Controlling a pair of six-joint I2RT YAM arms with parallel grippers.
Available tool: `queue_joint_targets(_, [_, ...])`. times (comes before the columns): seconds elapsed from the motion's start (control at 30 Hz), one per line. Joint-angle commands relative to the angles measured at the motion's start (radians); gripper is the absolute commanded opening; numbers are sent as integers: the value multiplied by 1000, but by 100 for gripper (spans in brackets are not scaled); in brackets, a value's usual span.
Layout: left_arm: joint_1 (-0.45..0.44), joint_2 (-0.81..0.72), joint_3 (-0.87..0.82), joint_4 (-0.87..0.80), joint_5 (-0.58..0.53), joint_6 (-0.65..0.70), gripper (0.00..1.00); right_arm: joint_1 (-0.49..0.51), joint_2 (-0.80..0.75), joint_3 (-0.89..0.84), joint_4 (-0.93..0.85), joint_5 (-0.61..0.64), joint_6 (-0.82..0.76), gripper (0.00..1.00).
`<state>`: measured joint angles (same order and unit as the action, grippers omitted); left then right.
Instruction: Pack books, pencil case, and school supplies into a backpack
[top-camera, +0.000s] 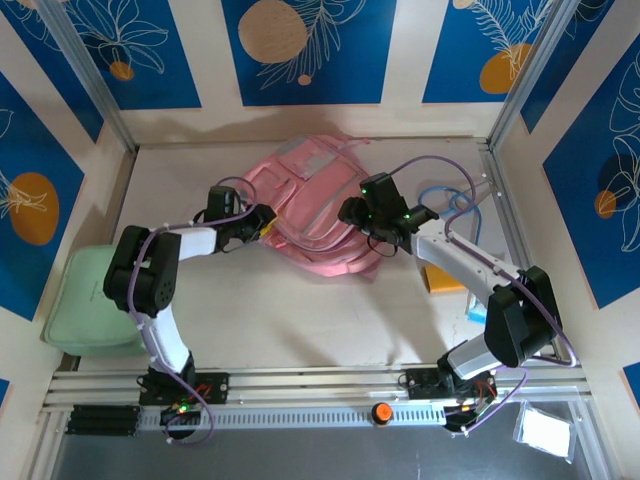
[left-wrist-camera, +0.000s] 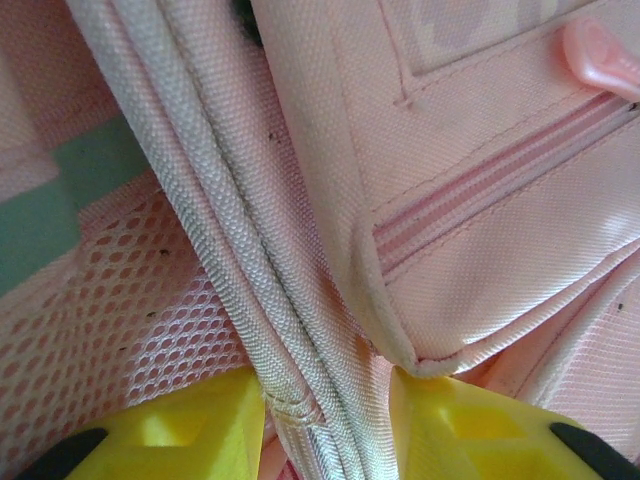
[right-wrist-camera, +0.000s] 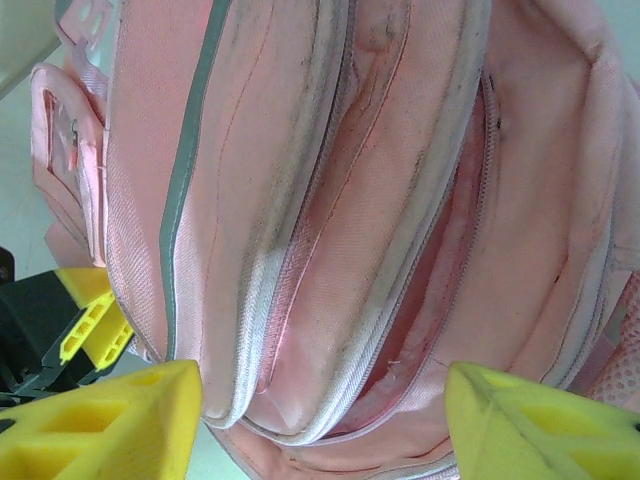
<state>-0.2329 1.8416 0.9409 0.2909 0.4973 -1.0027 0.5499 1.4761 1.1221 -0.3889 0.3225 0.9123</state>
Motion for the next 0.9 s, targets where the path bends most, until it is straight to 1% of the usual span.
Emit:
queue_joint_targets(0.0, [-19,22,34,-35,4,42,38,10,10,34,5,-9,-4,65])
queue_joint_targets(0.13, [-25,40,55,-38,7,38,37,16,15,42,5,-11,-11,65])
queue_joint_targets(0.23, [-27,30,59,-23,6,28,27,26,18,49,7,-18,-30,65])
queue_joint_targets(0.33, [-32,-3,53,-15,5,17,15,48,25,57,16,-60,-61,65])
queue_joint_targets(0.4, [-40,-34,48,-16,4,8,8,79,39,66,21,-104,-81,64])
queue_joint_targets(0.5, [-64,-80,38,-9,-1,-14,0,143,86,90,7,-133,-87,62])
queue_joint_targets(0.67, [-111,-146,36,-6,-26,-66,0,230,167,139,-4,-126,-46,56])
queue_joint_targets(0.87, [-148,-182,43,10,-57,-126,0,282,235,173,-1,-32,11,47])
